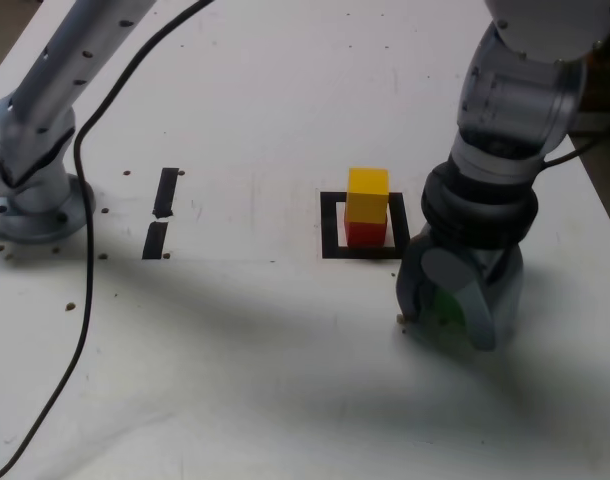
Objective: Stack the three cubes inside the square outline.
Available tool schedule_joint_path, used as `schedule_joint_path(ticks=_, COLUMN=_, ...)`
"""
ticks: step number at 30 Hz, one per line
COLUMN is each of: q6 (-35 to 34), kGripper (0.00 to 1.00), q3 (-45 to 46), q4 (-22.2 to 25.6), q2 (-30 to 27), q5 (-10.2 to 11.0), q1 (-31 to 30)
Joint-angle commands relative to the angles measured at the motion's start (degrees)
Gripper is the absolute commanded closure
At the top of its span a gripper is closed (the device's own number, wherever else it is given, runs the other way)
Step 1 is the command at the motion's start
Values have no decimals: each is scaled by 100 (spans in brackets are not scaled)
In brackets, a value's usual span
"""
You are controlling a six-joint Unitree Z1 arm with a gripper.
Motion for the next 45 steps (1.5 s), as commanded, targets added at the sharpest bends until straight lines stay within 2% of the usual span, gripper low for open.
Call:
schedule_joint_path(ticks=1, q6=11, kGripper=89, q3=-6, q4=-23, q2=-13, q5=-8, q1=-5)
schedule_joint_path(ticks=6, q6=-107, kGripper=93, q3=37, q4=17, q2=-170, q5=61, q1=-21)
schedule_joint_path(ticks=12, q6=-507, kGripper=94, q3=-1, q4=270, q2=-601, q5=379, q1=-85)
schedule_joint_path(ticks=22, q6=-877, kGripper=94, q3=-589, q4=1296, q2=-1319, q5=831, q1=-107)
schedule_joint_path(ticks=28, q6=-1219, kGripper=93, q3=-563, q4=1727, q2=-1719, q5=990, q1=104)
schedule_joint_path(ticks=30, q6=-1358, kGripper=93, q3=-425, q4=1762, q2=-1842, q5=978, q1=212)
schedule_joint_path(ticks=35, q6=-1637, kGripper=93, q3=128, q4=1675, q2=-2089, q5=791, q1=527)
schedule_joint_path(ticks=45, q6=-1780, kGripper=92, q3=1046, q4=1086, q2=-2317, q5=318, q1=919)
